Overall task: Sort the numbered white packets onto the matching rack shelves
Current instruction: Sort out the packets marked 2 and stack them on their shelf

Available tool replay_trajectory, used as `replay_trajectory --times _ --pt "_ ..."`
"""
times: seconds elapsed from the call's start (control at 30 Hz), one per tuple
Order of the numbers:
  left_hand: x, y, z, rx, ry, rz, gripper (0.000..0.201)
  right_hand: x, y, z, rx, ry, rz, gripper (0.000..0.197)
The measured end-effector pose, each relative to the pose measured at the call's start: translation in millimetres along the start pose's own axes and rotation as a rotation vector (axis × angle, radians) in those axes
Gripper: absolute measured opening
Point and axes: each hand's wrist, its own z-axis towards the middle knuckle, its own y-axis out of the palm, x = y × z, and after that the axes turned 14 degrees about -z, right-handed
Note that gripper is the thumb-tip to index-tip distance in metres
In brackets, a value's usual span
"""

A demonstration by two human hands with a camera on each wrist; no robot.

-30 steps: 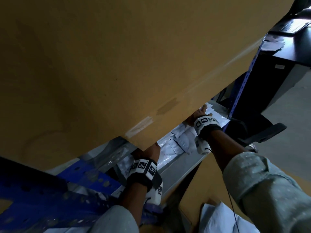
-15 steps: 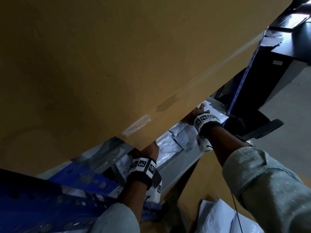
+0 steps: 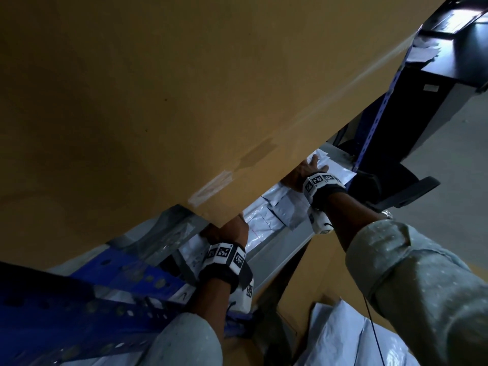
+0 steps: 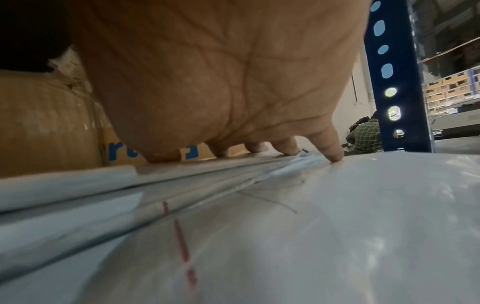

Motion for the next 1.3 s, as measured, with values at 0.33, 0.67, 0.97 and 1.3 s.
replay_trajectory --times 0.33,0.67,0.97,1.3 --pt "0.1 -3.9 -14.4 0.116 0.011 -0.254 0.044 12.6 -12.2 -48.1 0.395 -0.038 0.21 0.037" --pt "10.9 -11.0 -64.3 0.368 0.218 -0.557 0.012 47.0 13.4 -166.0 0.582 0.084 0.521 0.017" --pt "25.0 -9.6 -174.4 0.494 0.331 -0.772 0.009 96.8 51.4 -307.1 0.821 0.028 0.745 0.013" --pt "-8.4 32.7 -257.1 0.329 0.462 -0.829 0.007 112.4 142.2 -413.6 0.718 0.107 0.86 0.011"
